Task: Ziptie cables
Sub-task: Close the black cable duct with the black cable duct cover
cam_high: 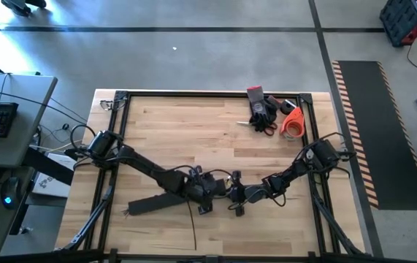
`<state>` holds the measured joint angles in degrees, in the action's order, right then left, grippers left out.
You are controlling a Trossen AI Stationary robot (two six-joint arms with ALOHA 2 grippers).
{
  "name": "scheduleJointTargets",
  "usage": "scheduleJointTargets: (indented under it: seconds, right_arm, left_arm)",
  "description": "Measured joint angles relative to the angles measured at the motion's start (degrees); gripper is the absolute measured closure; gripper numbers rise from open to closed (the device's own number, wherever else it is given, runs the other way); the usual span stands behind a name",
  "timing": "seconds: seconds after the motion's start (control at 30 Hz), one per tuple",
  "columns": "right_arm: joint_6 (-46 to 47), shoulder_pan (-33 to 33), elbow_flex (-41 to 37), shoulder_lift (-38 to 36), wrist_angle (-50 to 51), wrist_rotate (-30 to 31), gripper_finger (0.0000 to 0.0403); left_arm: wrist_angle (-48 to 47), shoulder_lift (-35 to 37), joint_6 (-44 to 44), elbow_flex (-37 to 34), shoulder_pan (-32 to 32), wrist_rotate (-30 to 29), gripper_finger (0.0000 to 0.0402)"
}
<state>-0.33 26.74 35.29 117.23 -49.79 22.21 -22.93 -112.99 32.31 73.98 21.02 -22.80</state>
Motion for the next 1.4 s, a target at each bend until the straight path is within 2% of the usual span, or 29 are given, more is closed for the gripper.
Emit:
scheduleJointTargets:
  seconds: [0.13,0.23,0.33,0.57,0.7,0.9,1.13,1.2,1.4]
  right_arm:
    - [1.13,-0.03,-0.09,0.05,-0.22,-0.36,0.0398]
    - [1.15,-0.04,-0.15,0.13,-0.93,-0.60,0.0377]
    - [1.00,-0.04,-0.22,0.13,-1.67,-0.57,0.0329]
    - [1.40,0.00,-0.33,-1.54,-1.06,-1.50,0.0182]
    - [2.37,0.20,-0.37,-4.10,1.85,-1.98,0.0129]
    - [5.93,0.07,-3.13,-8.14,4.11,1.36,0.0124]
    - [9.05,-1.06,-10.11,-13.69,0.10,3.54,0.0129]
    - [9.35,-2.02,-10.85,-13.72,-2.05,1.92,0.0129]
    - [8.52,-4.14,-8.60,-11.96,-2.80,-9.66,0.0129]
  left_arm:
    - [1.72,-0.11,-1.56,-0.16,0.44,-0.21,0.0206]
    - [2.16,-0.13,-1.82,-0.18,0.90,-0.81,0.0206]
    - [2.09,-0.13,-1.89,-0.22,1.45,-1.36,0.0206]
    - [2.03,-0.13,-2.12,-0.23,2.73,-1.86,0.0206]
    - [2.29,-0.13,-2.22,-0.24,3.45,-2.14,0.0206]
    - [2.56,-0.13,-2.33,-0.22,4.51,-2.71,0.0206]
    - [3.44,-0.13,-3.02,-0.22,5.67,-3.50,0.0206]
    - [4.33,-0.13,-4.87,-0.22,6.12,-3.52,0.0206]
    - [6.36,-0.13,-9.77,-0.20,7.31,-5.11,0.0206]
